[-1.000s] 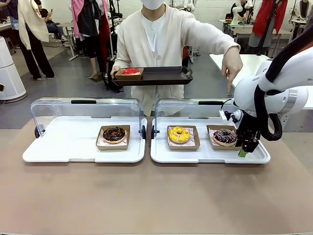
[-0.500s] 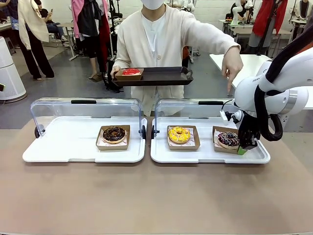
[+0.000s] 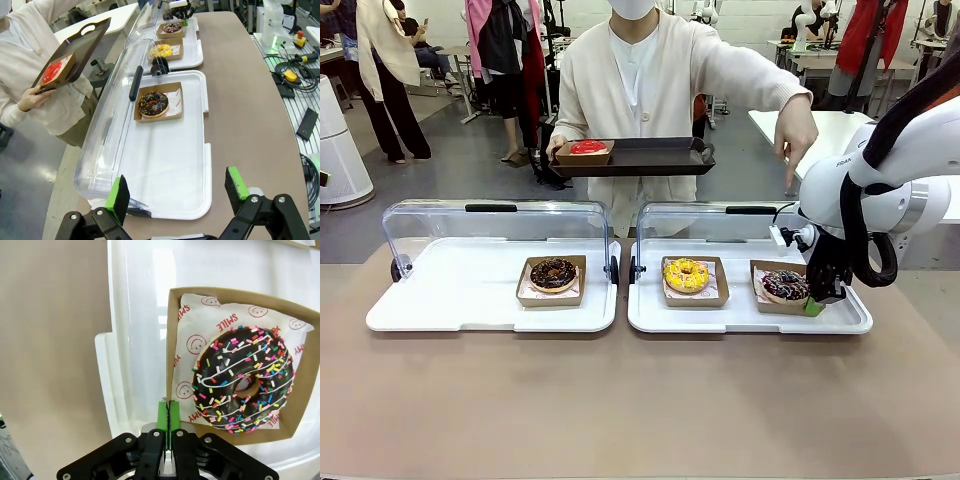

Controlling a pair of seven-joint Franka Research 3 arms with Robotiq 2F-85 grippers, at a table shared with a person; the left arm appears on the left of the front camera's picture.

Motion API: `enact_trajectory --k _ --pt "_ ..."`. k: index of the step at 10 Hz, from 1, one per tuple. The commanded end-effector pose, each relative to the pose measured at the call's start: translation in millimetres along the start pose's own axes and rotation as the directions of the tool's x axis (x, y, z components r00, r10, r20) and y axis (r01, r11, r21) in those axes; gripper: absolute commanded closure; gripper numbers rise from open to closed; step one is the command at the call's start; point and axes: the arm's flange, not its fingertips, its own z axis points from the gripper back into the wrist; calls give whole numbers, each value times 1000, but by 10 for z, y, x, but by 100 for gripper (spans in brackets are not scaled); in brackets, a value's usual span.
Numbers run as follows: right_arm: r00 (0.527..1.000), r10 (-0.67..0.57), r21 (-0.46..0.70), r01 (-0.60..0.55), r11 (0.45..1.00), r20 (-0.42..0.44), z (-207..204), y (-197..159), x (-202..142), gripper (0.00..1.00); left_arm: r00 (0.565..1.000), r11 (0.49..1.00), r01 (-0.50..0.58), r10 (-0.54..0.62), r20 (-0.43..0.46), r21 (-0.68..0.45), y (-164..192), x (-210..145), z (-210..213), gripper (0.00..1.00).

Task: Provide the desired donut to the person.
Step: Pick up and lift the Paper togo box containing the Donut pointed at by the person.

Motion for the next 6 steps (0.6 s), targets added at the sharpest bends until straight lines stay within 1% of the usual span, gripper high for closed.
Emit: enact_trajectory --k 1,2,3,4,6 --pt "999 23 -9 -23 1000 22 -2 30 48 100 1000 1000 -4 4 14 4 2 14 15 0" --pt "998 -24 9 24 1000 -63 157 138 170 100 1000 1000 -4 4 14 4 2 14 15 0" --pt "994 -35 21 37 999 -107 407 280 322 100 1000 1000 -4 4 14 4 2 14 15 0" --pt "992 -26 6 27 1000 -125 681 442 460 100 1000 1000 -4 4 14 4 2 14 15 0" --pt "984 -59 -12 58 998 -168 1238 811 710 100 1000 1000 -4 4 14 4 2 14 15 0"
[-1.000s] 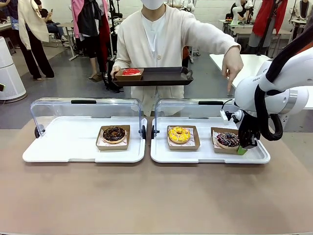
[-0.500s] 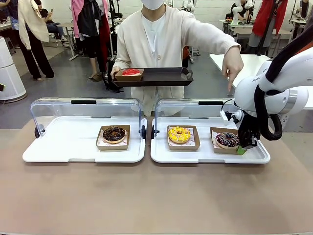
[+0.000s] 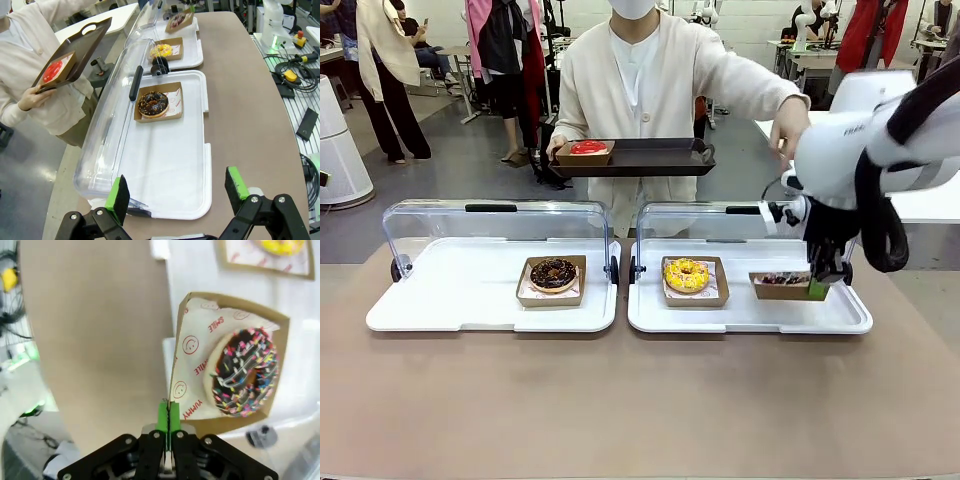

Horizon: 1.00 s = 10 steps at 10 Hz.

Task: Provide the desired donut to the person.
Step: Pick up and lift the Paper togo box containing the Donut pointed at by the person.

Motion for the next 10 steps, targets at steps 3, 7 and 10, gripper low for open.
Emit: enact_trajectory --k 3,7,10 --pt "996 -43 -60 38 997 -81 979 627 218 100 1000 1000 -4 3 14 5 0 15 16 0" --pt "993 -45 -172 25 985 -113 1787 889 515 100 1000 1000 -4 3 14 5 0 15 16 0" --pt "997 -26 -184 11 983 -76 1976 729 511 100 1000 1000 -4 3 14 5 0 15 16 0"
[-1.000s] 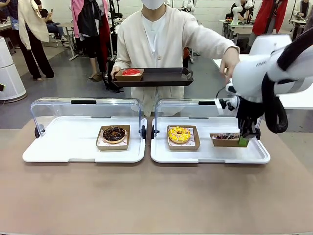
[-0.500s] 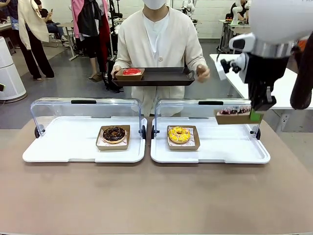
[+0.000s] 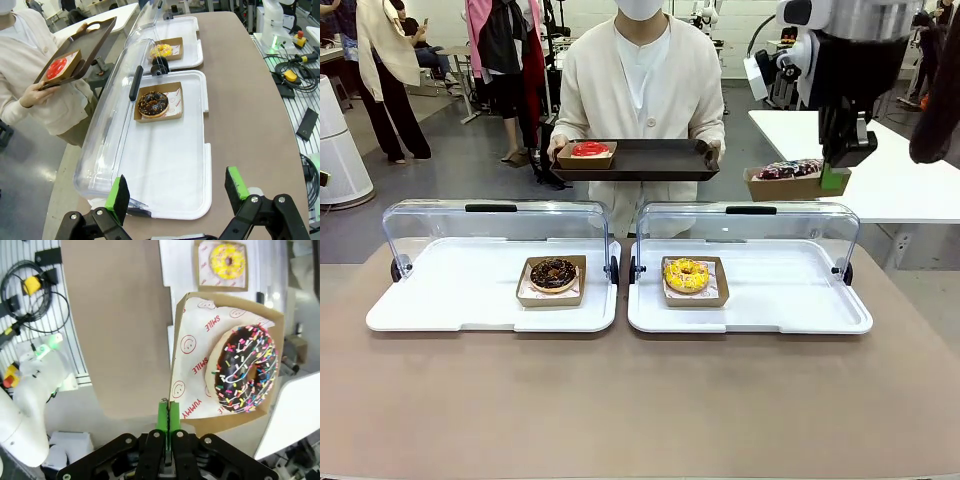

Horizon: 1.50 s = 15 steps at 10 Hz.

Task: Provide the desired donut to the person.
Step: Pick up and lift the Paper togo box containing the Donut pointed at by the person, then place the picked Paper togo box onto the Handle tray extended by the person.

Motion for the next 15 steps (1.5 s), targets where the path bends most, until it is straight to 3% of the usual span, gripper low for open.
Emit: enact_trajectory --k 1,2,15 --pt "999 22 29 -23 999 26 -137 -161 -59 100 1000 1000 -4 4 15 5 -1 15 15 0" --pt "1000 0 0 0 1000 0 0 0 0 100 1000 1000 -4 4 15 5 -1 15 15 0" --pt "1000 0 0 0 1000 0 0 0 0 100 1000 1000 -4 4 15 5 -1 15 15 0"
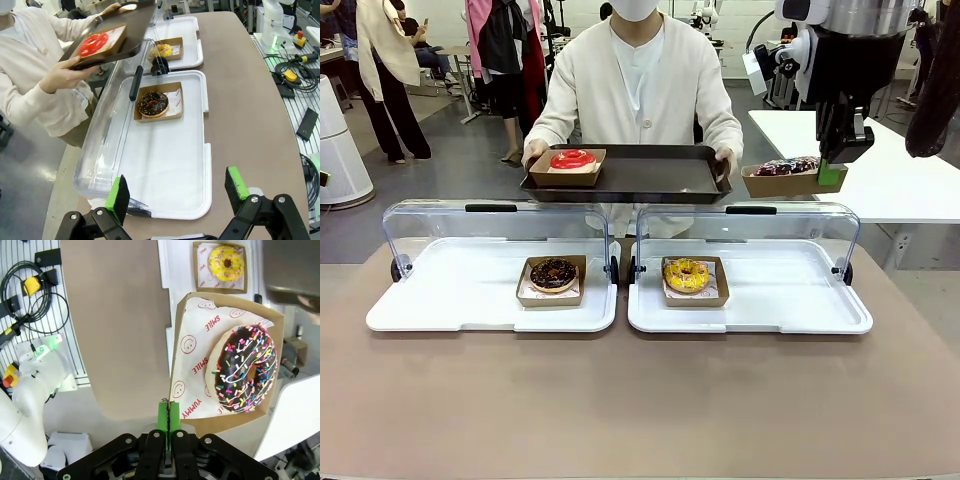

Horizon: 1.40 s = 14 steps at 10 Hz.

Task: Provide the desired donut to the person.
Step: Place the picked Paper togo box onto the Handle tray extended by the person.

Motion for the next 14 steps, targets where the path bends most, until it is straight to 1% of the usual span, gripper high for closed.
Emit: enact_trajectory --k 1,6,7,9,11,12,14 --pt "1000 -8 -2 8 1000 -9 -12 24 0 100 1000 1000 -4 4 15 5 -1 15 14 0" --pt "1000 0 0 0 1000 0 0 0 0 99 1000 1000 -4 4 15 5 -1 15 14 0" --pt "1000 27 -7 -27 1000 11 25 -35 120 99 1000 1000 -4 4 15 5 -1 15 14 0" --pt "998 70 -16 -70 997 4 99 -149 420 99 1000 1000 -4 4 15 5 -1 15 14 0" --pt "994 112 -16 -112 994 1 161 -325 787 99 1000 1000 -4 4 15 5 -1 15 14 0" --pt "991 132 -12 -132 991 0 131 -427 951 99 1000 1000 -4 4 15 5 -1 15 14 0" --pt "988 151 -7 -151 988 27 -25 -646 1194 99 1000 1000 -4 4 15 5 -1 15 14 0"
